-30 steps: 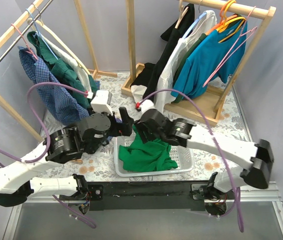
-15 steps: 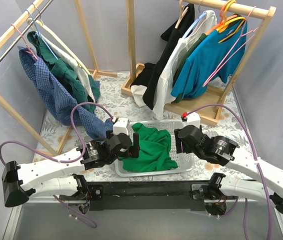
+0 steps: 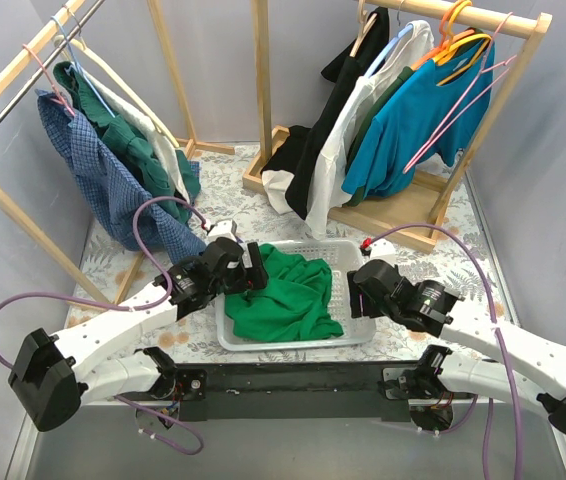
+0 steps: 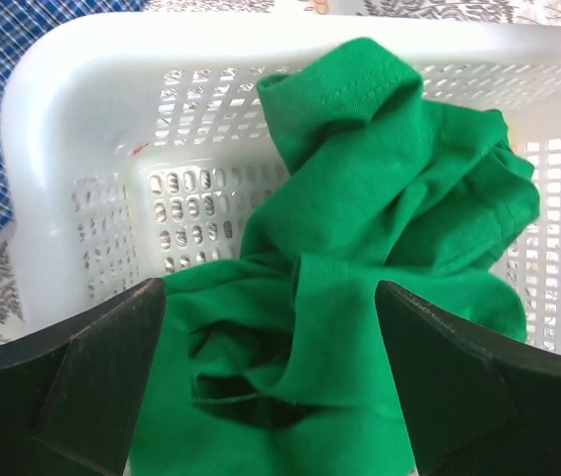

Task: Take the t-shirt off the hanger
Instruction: Move the bin to the center of the board, then pick up the hanger from the clothesline.

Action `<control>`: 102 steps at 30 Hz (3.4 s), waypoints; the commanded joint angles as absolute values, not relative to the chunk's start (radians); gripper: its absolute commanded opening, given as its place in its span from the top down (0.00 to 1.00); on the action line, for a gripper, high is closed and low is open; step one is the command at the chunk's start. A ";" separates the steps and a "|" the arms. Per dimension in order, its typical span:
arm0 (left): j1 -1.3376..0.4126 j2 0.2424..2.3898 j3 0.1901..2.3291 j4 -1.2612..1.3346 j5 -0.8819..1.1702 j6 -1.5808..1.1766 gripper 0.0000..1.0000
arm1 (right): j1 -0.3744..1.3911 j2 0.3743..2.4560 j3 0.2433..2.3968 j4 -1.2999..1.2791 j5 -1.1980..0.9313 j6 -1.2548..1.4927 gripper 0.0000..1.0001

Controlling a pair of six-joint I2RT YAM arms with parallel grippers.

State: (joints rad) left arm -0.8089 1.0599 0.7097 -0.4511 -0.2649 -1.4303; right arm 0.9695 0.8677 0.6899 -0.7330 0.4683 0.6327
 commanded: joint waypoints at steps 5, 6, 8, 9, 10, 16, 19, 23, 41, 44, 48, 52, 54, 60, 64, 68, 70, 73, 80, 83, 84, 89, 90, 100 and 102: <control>-0.632 1.112 0.727 -0.451 -0.189 -1.315 0.12 | 0.965 0.946 0.692 -0.534 0.364 0.592 0.30; -0.583 1.118 0.730 -0.445 -0.178 -1.302 0.12 | 0.965 0.960 0.713 -0.514 0.342 0.569 0.30; -0.533 1.144 0.735 -0.430 -0.147 -1.266 0.12 | 0.965 1.017 0.738 -0.462 0.327 0.546 0.30; -0.488 1.155 0.744 -0.420 -0.140 -1.253 0.12 | 0.965 1.041 0.777 -0.450 0.310 0.532 0.30; -0.468 1.173 0.747 -0.413 -0.134 -1.243 0.12 | 0.965 1.069 0.796 -0.436 0.302 0.508 0.30; -0.336 1.273 0.843 -0.367 -0.104 -1.155 0.12 | 0.965 1.320 0.974 -0.361 0.230 0.434 0.31; -0.289 1.319 0.888 -0.357 -0.104 -1.120 0.12 | 0.965 1.394 1.025 -0.324 0.193 0.417 0.32; -0.261 1.339 0.959 -0.370 -0.088 -1.077 0.12 | 0.968 1.440 1.080 -0.298 0.149 0.407 0.33; -0.268 1.019 0.801 -0.394 0.259 -0.966 0.14 | 0.968 1.298 1.028 -0.397 0.305 0.457 0.33; -0.268 1.000 0.802 -0.394 0.296 -0.969 0.14 | 0.968 1.272 1.022 -0.413 0.322 0.460 0.33; -0.278 0.986 0.816 -0.391 0.347 -0.974 0.15 | 0.968 1.252 1.000 -0.420 0.325 0.466 0.33; -0.304 0.967 0.828 -0.388 0.399 -0.976 0.15 | 0.968 1.226 0.973 -0.428 0.345 0.491 0.33; -0.330 0.956 0.833 -0.385 0.416 -0.979 0.16 | 0.966 1.210 0.953 -0.442 0.374 0.506 0.33; -0.437 0.930 0.851 -0.385 0.426 -0.999 0.16 | 0.940 1.138 0.893 -0.479 0.407 0.548 0.33; -0.549 0.957 0.902 -0.384 0.359 -1.034 0.16 | 0.890 1.094 0.813 -0.460 0.373 0.558 0.33; -0.650 1.037 0.984 -0.380 0.261 -1.075 0.18 | 0.856 1.111 0.767 -0.422 0.315 0.549 0.33; -0.684 1.083 1.021 -0.380 0.184 -1.078 0.18 | 0.851 1.149 0.764 -0.405 0.285 0.535 0.33; -0.738 1.144 1.097 -0.380 0.089 -1.086 0.18 | 0.851 1.208 0.779 -0.371 0.230 0.522 0.34; -0.775 1.210 1.160 -0.361 0.012 -1.118 0.18 | 0.853 1.334 0.874 -0.305 0.104 0.518 0.35; -0.781 1.209 1.161 -0.342 0.012 -1.117 0.17 | 0.861 1.387 0.919 -0.288 0.063 0.522 0.36; -0.781 1.209 1.161 -0.341 0.012 -1.114 0.17 | 0.864 1.396 0.926 -0.284 0.043 0.522 0.36; -0.785 1.209 1.161 -0.337 0.014 -1.095 0.17 | 0.903 1.473 0.995 -0.262 0.000 0.520 0.36; -0.785 1.203 1.158 -0.336 0.014 -1.094 0.17 | 0.919 1.498 1.012 -0.267 -0.029 0.517 0.36; -0.785 1.161 1.149 -0.367 0.012 -1.069 0.15 | 0.953 1.464 1.031 -0.328 0.142 0.593 0.36; -0.785 1.147 1.146 -0.373 0.012 -1.066 0.14 | 0.951 1.418 1.028 -0.377 0.214 0.600 0.36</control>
State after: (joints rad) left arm -0.7704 1.2022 1.1278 -0.3820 -0.0166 -1.0779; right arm 0.9440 1.5070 1.0119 -0.3382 0.0795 0.5549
